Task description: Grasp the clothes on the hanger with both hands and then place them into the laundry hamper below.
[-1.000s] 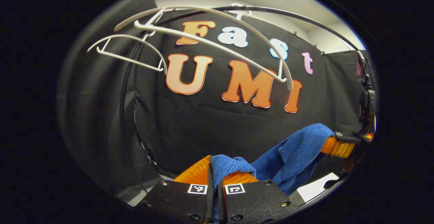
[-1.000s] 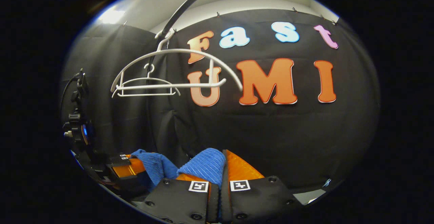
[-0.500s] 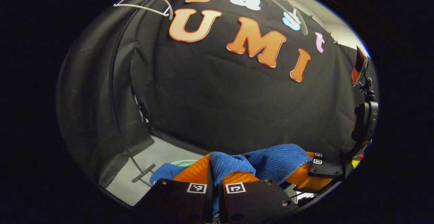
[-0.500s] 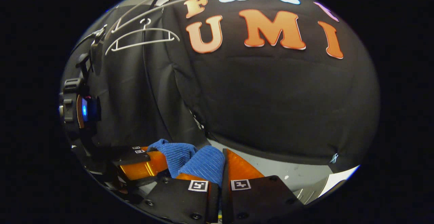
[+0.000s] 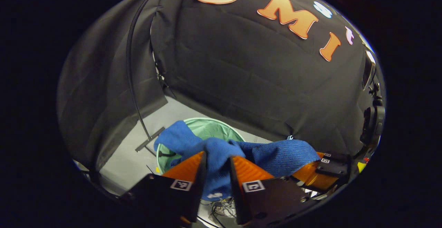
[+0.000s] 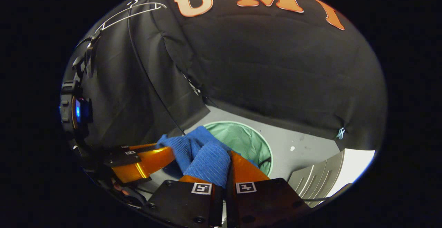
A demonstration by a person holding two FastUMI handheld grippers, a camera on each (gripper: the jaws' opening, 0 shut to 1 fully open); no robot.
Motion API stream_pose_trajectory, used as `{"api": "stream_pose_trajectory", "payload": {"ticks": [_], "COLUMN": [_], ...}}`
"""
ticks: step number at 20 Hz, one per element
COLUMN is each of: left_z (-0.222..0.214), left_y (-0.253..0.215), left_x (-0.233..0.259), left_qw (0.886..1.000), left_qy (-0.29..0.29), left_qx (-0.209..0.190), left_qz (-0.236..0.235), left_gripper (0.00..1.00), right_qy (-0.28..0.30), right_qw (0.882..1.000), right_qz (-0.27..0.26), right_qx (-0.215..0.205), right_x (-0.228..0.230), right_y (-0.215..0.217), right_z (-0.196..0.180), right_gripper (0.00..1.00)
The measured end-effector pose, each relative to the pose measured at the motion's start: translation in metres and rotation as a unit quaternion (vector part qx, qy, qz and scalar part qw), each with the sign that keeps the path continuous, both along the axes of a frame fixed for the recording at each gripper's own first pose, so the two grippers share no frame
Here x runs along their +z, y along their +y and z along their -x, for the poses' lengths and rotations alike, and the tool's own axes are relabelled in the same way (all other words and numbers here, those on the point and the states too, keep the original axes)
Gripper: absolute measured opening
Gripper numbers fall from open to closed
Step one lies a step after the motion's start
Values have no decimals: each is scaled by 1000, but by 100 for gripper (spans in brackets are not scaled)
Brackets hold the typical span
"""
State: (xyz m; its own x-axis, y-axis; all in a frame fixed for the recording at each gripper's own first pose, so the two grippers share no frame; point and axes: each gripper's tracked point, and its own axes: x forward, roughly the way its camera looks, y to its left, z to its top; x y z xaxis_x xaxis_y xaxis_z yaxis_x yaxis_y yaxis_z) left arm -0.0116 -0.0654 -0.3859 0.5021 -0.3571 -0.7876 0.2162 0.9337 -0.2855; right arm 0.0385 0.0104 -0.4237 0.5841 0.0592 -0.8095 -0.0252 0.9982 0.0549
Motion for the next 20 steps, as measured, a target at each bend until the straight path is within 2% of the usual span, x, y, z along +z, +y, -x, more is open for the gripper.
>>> {"api": "stream_pose_trajectory", "payload": {"ticks": [1,2,3,5,8,16,20], "left_z": [1,3,5,8,8,12,12], "left_y": [0,3,5,10,18,26,33], "left_x": [4,5,6,3,6,25,41], "left_qw": [1000,1000,1000,1000,1000,999,998], "left_qy": [-1,-3,-5,-3,-1,-25,-49], "left_qx": [1,-1,-2,1,15,26,27], "left_qz": [3,2,-1,-11,-9,-8,-15], "left_gripper": [63,62,74,99,96,96,96], "right_qy": [13,24,29,26,15,4,-22], "right_qw": [1000,1000,1000,1000,1000,1000,999], "right_qz": [-2,1,3,-2,8,2,3], "right_qx": [0,-1,-3,-6,-22,-30,-25], "right_x": [-9,-19,-22,-19,-15,-2,27], "right_y": [0,-1,-1,4,-5,-5,-6], "right_z": [6,12,14,12,13,15,21], "right_gripper": [16,19,11,39,97,98,98]}}
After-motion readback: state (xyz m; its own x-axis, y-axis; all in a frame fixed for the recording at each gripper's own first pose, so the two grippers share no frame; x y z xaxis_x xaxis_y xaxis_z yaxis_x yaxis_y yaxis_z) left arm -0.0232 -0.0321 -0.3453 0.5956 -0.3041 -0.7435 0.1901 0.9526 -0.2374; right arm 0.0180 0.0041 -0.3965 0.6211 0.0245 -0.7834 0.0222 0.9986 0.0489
